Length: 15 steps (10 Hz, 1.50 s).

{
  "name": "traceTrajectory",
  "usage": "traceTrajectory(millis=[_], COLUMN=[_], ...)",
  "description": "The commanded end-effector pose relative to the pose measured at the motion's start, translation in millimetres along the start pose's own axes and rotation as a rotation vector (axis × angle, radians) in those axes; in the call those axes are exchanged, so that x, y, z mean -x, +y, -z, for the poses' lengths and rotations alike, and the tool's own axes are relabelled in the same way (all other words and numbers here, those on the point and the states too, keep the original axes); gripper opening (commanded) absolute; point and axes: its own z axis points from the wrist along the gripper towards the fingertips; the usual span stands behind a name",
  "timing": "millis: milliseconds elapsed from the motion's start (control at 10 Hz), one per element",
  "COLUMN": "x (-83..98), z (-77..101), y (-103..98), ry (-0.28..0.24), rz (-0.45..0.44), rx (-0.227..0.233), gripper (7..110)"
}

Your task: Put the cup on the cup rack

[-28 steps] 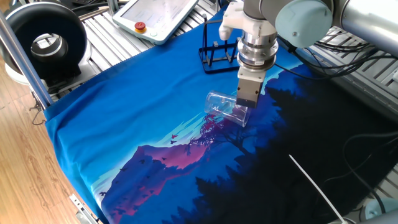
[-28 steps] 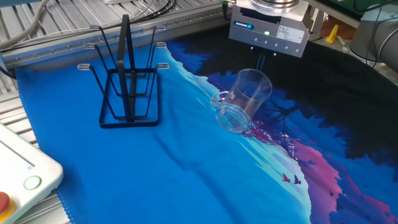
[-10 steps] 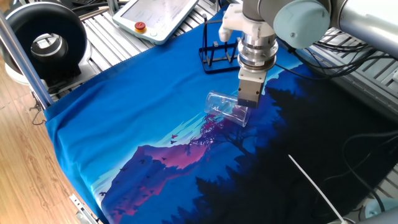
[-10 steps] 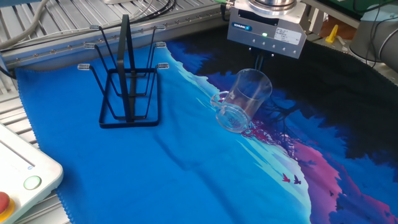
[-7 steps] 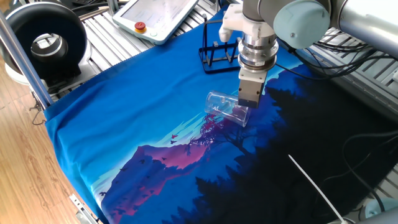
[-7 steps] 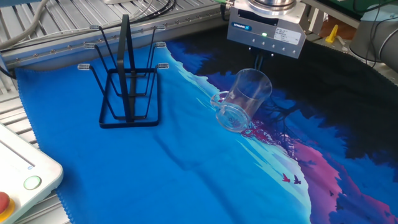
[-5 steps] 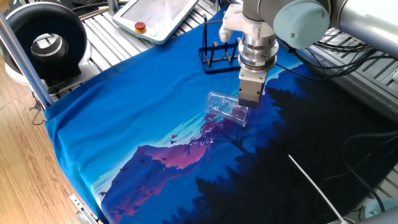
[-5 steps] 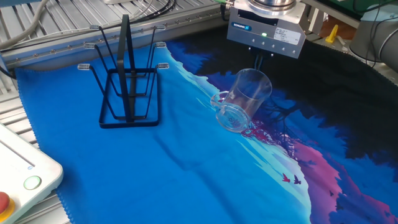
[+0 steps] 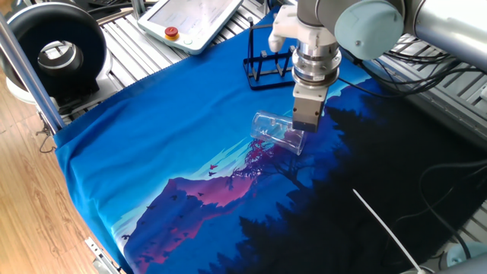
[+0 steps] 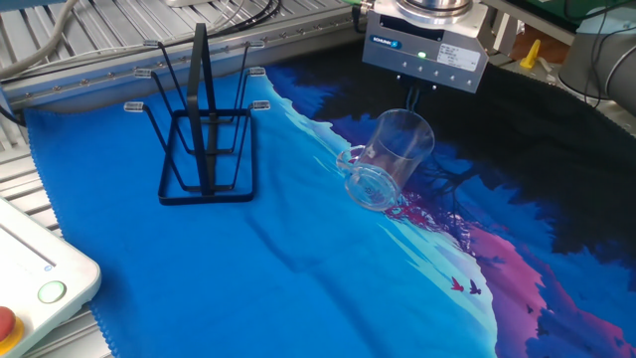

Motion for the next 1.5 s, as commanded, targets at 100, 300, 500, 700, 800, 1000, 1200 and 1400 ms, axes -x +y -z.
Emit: traceTrajectory(millis=[100, 300, 500, 700, 800, 1000, 1200, 1400], x=[-0.2, -0.9, -1.0, -2.1, -2.9, -4.8, 8.6, 15.8], z=[-0.8, -1.4, -2.7, -2.5, 0.2, 7.6, 11.9, 12.9], y=[0, 0, -1, 0, 1, 4, 6, 7], ry=[-0.006, -0.006, -0.006, -0.005, -0.005, -0.001, -0.051, -0.081], rz=[-0.004, -0.004, -0.003, -0.004, -0.004, -0.006, -0.018, -0.011], rx=[0.007, 0.007, 0.007, 0.011, 0.011, 0.008, 0.008, 0.01], gripper=[7, 7, 7, 7, 7, 7, 7, 7])
